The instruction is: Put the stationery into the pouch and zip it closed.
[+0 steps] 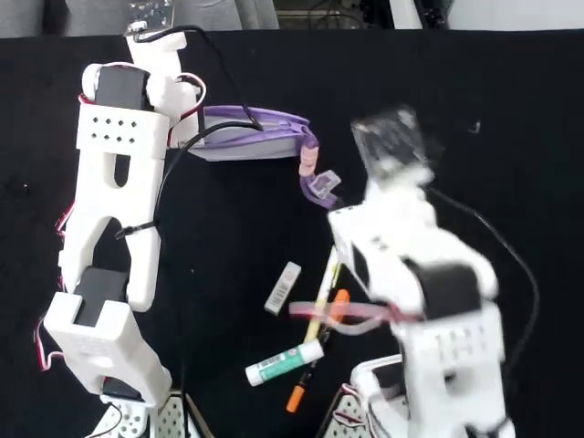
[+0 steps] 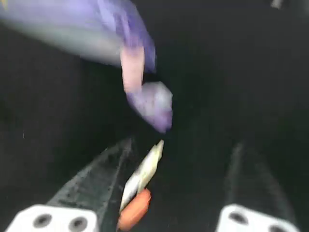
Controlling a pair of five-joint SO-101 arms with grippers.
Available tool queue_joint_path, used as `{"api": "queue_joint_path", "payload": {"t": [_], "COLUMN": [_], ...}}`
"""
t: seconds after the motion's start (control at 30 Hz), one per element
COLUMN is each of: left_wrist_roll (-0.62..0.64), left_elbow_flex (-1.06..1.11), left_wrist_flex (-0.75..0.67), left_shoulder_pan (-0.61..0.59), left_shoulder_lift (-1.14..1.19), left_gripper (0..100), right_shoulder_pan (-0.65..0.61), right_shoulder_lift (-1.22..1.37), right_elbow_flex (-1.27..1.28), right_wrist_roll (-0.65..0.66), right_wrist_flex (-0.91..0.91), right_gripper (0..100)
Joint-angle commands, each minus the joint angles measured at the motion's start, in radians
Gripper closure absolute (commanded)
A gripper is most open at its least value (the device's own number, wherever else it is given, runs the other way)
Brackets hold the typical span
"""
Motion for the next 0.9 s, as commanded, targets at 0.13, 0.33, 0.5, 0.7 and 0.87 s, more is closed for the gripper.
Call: {"api": "queue_joint_path", "payload": {"t": [0.13, 0.33, 0.5, 0.7, 0.87], "left_wrist_roll": [-0.008, -0.006, -0.005, -0.003, -0.003], "left_elbow_flex": [0.027, 0.005, -0.019, -0.021, -0.021], "left_wrist_flex": [-0.02, -0.02, -0.018, -0.02, -0.02], "left_shoulder_pan": [-0.035, -0.035, -0.051, -0.065, -0.065], "left_shoulder_lift": [0.011, 0.049, 0.071, 0.069, 0.069], "left_gripper": [97, 97, 97, 97, 97], "right_shoulder_pan": [0.012, 0.017, 0.015, 0.011, 0.011], "right_shoulder_lift": [0.068, 0.073, 0.073, 0.073, 0.073], "right_elbow_flex": [0.016, 0.203, 0.292, 0.427, 0.507], "right_wrist_roll": [-0.005, 0.005, 0.002, -0.005, -0.006], "right_wrist_flex": [0.006, -0.081, -0.138, -0.281, -0.379], "right_gripper": [66.7, 66.7, 66.7, 66.7, 66.6]}}
